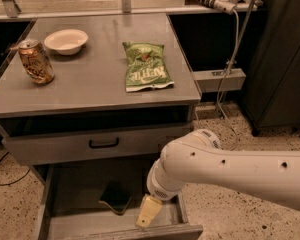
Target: Pick sponge from middle drawer and place on counter
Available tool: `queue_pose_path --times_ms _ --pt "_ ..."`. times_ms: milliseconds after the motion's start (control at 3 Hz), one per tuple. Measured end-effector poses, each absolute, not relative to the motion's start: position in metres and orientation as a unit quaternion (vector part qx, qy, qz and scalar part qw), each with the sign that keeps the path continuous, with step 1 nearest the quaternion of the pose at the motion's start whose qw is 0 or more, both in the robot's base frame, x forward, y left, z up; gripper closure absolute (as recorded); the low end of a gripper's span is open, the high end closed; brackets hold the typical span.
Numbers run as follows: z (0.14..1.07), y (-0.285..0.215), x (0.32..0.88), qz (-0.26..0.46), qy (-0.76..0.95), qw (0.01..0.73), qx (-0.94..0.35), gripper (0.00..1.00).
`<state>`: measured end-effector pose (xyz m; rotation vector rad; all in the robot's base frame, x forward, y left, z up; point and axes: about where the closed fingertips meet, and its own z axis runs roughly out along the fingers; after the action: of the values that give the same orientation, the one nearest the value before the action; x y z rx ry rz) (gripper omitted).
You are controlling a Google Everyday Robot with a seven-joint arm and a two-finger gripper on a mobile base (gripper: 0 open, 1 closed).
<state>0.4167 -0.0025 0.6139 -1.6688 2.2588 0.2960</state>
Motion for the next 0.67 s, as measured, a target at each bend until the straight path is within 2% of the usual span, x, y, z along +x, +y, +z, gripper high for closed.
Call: queue_pose_path --times_ms 667 --pt "0.542 0.029 0.419 0.138 0.778 0.165 -0.591 0.00"
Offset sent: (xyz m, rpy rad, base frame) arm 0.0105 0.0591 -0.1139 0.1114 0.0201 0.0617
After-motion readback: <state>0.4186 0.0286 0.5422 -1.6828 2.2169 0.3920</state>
